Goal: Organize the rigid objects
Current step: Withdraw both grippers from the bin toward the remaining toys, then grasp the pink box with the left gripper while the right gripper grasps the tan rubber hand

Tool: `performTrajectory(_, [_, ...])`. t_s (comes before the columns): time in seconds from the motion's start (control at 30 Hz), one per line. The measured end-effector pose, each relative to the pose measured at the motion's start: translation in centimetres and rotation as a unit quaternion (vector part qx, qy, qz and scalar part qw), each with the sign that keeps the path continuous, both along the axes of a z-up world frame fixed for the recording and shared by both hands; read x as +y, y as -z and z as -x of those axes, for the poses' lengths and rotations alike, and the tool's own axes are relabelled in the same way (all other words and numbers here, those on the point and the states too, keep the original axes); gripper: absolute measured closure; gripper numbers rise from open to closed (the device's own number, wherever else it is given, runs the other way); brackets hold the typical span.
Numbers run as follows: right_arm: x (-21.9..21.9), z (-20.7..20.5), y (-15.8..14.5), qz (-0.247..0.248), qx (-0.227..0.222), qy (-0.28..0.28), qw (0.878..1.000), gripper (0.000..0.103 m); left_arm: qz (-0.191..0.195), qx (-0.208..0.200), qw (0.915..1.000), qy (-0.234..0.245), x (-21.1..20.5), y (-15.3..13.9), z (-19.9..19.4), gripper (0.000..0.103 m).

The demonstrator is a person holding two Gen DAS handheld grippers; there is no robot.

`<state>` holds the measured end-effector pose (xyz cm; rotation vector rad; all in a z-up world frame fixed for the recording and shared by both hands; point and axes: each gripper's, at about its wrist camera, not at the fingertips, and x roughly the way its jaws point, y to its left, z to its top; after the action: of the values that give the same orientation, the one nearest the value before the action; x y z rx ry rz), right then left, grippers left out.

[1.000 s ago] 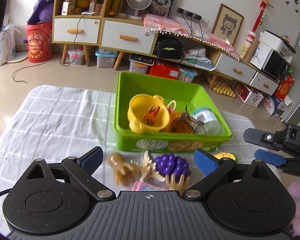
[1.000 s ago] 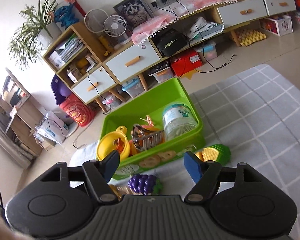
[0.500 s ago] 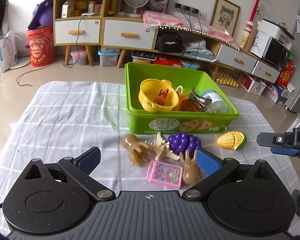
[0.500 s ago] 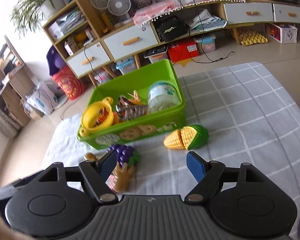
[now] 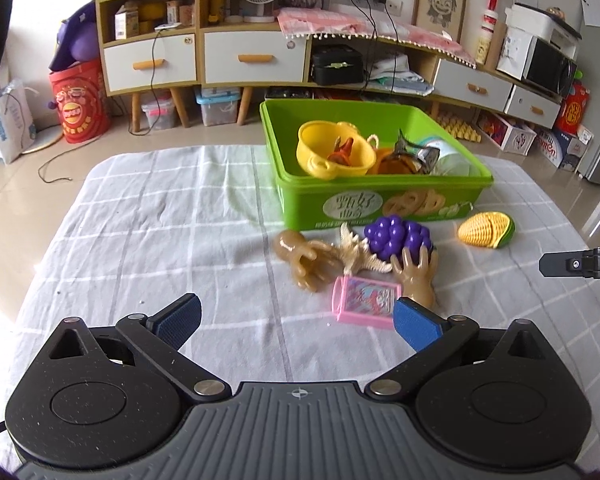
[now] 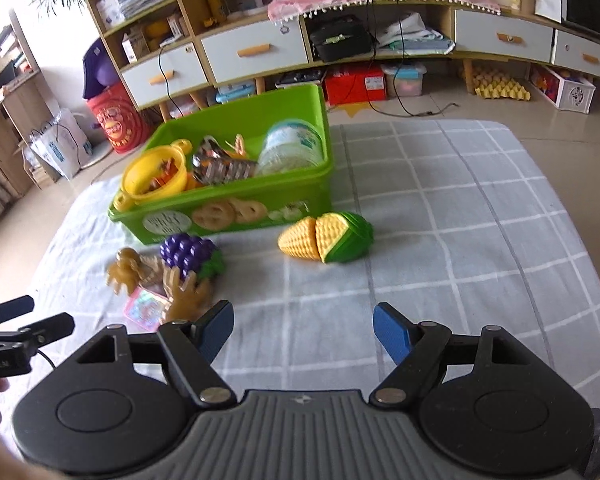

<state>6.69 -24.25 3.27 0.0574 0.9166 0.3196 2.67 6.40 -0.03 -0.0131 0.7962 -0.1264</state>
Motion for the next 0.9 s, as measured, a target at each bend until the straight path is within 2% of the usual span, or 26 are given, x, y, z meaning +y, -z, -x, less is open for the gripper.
performTrajectory(0.37, [-0.1, 0.0, 1.8, 0.045, 0.009, -0.018, 0.999, 0.042, 0.009, 0.025, 0.9991, 0.032, -0.9, 1.9, 0.2, 0.002])
performTrajectory(0.47, [0.0, 0.0, 2.3, 0.056, 0.014, -0.024, 0.998, 0.037, 0.004, 0.025, 0.9986, 0.046, -1.6, 2.4, 0.3, 0.002])
performTrajectory(0.73, [0.6, -0.1, 3.6, 0.071, 0.03, -0.037, 0.996, 0.037, -0.009, 0.022, 0.9971, 0.072, -2.7, 4.1, 0.0, 0.002])
performTrajectory(0.9, [1.3, -0.1, 4.0, 0.075, 0.037, -0.047, 0.995, 0.037, -0.027, 0.005, 0.9959, 0.087, -3.3, 5.0, -0.5, 0.002])
